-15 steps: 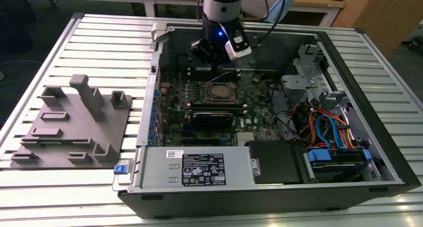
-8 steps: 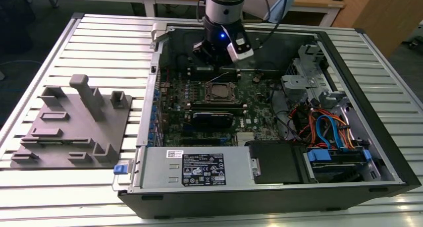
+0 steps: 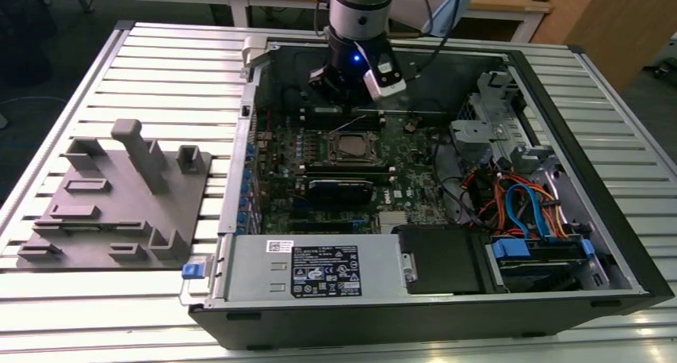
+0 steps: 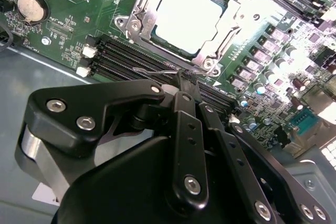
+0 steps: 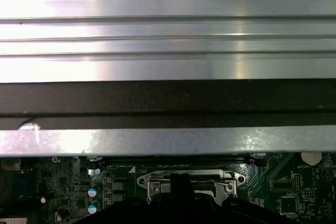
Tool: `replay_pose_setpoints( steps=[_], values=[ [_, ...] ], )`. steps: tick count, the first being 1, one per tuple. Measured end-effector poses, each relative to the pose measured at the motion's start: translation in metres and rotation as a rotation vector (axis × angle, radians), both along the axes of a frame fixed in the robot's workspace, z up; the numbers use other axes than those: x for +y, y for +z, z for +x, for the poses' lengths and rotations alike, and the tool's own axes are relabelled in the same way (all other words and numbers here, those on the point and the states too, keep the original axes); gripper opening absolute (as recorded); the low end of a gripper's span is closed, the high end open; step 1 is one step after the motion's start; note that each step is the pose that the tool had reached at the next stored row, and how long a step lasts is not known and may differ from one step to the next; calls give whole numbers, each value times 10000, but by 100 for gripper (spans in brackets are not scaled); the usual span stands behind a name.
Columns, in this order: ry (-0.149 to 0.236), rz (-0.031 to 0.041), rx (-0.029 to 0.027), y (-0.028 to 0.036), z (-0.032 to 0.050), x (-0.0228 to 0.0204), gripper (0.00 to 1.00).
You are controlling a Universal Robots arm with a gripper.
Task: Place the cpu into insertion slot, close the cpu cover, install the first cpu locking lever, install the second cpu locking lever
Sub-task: 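Install the first cpu locking lever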
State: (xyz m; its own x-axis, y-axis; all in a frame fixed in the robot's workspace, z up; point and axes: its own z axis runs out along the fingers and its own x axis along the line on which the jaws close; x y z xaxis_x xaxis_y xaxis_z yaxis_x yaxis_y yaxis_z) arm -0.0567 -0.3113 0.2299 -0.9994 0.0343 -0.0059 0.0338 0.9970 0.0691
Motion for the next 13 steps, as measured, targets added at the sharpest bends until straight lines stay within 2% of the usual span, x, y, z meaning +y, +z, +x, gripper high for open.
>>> replay_pose_setpoints(
  steps=[7,13],
  values=[
    [0,-2,1,-21,39,3,10],
    [22,-3,1,-28,54,44,10]
  ],
)
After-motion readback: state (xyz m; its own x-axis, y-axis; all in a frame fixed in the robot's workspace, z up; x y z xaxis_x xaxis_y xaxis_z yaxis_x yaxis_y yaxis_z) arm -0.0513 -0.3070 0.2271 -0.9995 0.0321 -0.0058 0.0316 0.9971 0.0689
